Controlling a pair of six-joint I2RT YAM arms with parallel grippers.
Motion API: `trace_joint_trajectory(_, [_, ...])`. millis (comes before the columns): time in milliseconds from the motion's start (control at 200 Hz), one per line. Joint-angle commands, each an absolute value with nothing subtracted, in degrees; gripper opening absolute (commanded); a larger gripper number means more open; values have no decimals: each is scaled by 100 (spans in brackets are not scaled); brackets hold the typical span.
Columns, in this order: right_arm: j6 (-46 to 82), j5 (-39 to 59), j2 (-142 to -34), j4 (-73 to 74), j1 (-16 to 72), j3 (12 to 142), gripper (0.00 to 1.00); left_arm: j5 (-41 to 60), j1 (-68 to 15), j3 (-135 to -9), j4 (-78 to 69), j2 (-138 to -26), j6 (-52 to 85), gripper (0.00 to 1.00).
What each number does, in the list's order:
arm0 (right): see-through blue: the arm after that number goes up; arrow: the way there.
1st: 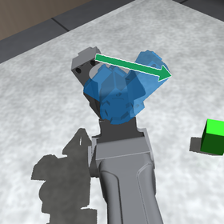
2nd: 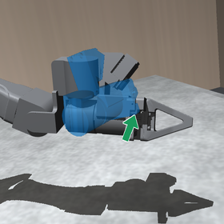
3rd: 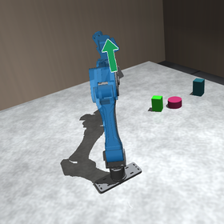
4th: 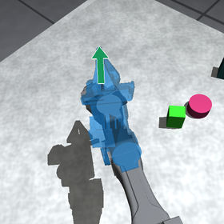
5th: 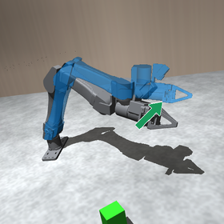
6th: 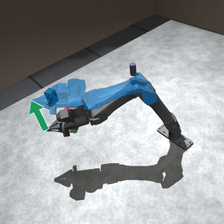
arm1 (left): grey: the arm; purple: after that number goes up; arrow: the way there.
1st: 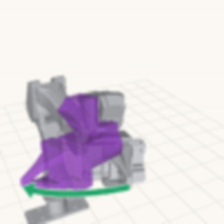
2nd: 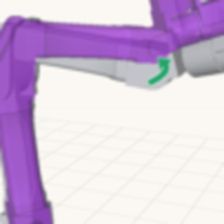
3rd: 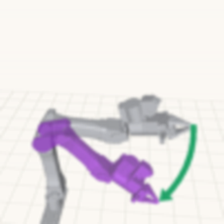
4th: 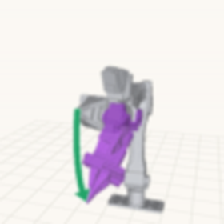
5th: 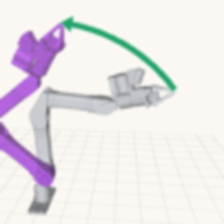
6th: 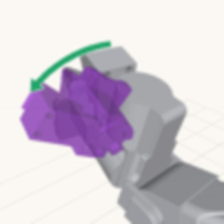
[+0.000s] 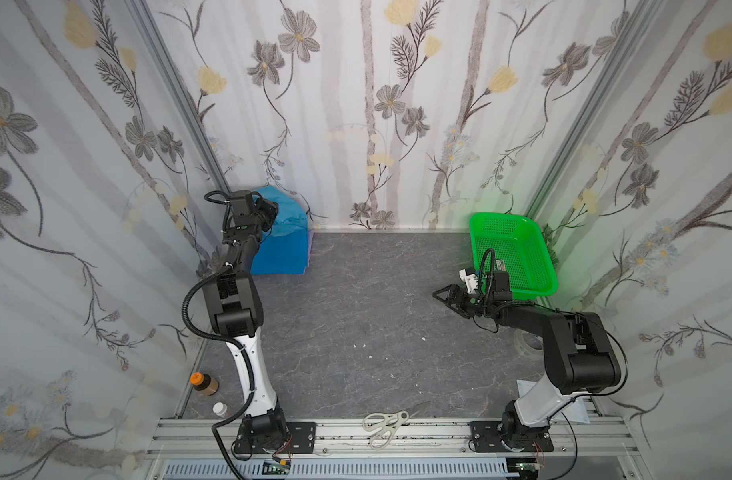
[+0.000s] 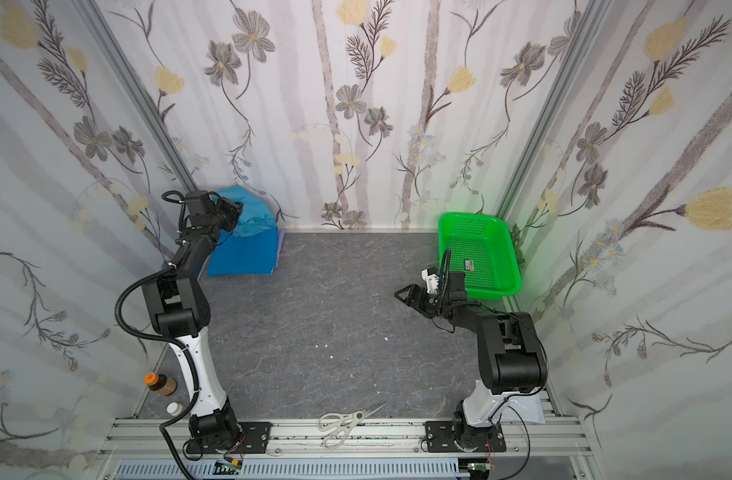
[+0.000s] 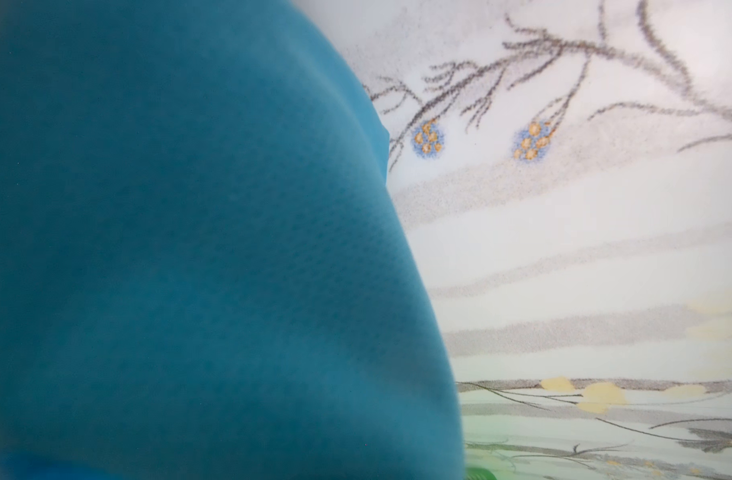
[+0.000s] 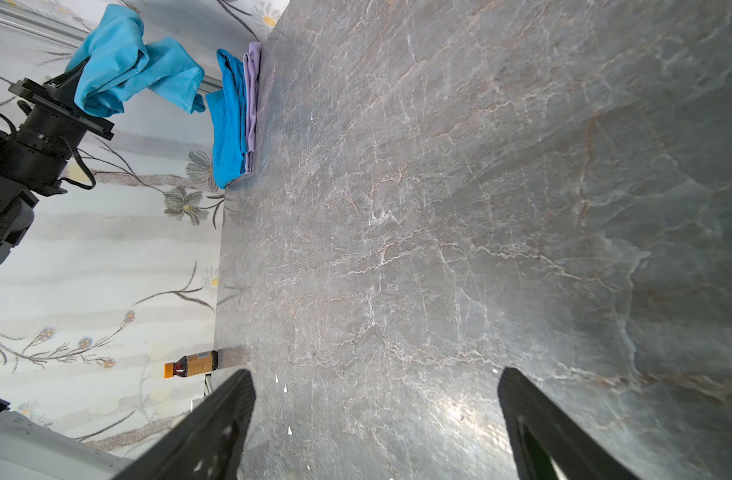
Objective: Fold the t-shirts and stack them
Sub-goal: 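Carry the folded shirt with the left gripper onto the far stack of shirts, then lower the shirt onto the stack and open the left gripper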
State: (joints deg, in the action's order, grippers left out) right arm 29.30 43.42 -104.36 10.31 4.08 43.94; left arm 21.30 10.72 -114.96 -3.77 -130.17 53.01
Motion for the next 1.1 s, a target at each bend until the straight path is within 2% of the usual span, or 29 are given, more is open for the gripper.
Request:
trace_joint_trajectory(0, [2830, 4438, -10498, 1090, 372, 4395, 92, 1820, 1073, -11829, -1161, -13342, 5478, 0])
trace_joint_trajectory(265, [2781, 4443, -10519, 1085, 300, 4333, 92, 1500, 1063, -11792, -1429, -13541, 5503, 0])
trace_joint_trajectory(475, [2786, 4476, -10549, 1081, 300, 4351, 93, 1153, 1058, -10092, -2171, -12885, 5511, 0])
trace_joint_trajectory(999, [2786, 4501, -10529, 1090, 303, 4359, 93, 783, 914, -7867, -3066, -12182, 5963, 0])
trace_joint_trajectory(1094, [2784, 4506, -10517, 1083, 306, 4351, 93, 694, 890, -7700, -3013, -12107, 6033, 16])
